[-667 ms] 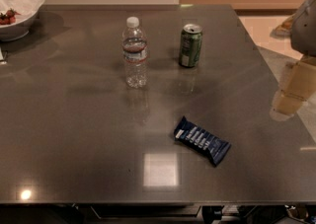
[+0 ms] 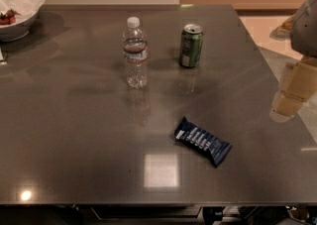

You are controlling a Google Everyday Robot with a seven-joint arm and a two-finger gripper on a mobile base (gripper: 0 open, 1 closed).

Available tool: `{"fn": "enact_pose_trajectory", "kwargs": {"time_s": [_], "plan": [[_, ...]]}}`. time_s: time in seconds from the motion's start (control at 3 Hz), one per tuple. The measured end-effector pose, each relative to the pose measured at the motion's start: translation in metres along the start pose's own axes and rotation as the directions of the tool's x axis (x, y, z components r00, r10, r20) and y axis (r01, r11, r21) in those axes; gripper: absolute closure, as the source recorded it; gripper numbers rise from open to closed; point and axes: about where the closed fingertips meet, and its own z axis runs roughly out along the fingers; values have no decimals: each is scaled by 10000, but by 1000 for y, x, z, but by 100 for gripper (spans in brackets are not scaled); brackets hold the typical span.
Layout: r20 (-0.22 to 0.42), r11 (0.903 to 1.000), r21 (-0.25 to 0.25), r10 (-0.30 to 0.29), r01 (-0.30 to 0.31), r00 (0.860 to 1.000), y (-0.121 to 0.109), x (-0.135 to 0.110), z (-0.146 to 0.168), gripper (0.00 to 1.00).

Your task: Move rxbar blueberry near water bottle

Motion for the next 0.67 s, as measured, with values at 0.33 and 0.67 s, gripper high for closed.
{"fn": "enact_pose_trajectory", "kwargs": {"time_s": [0.33, 0.67], "plan": [[261, 9993, -352, -118, 127, 9996, 7, -11, 9, 0], [497, 9972, -707, -205, 240, 9986, 15, -23, 25, 0]]}}
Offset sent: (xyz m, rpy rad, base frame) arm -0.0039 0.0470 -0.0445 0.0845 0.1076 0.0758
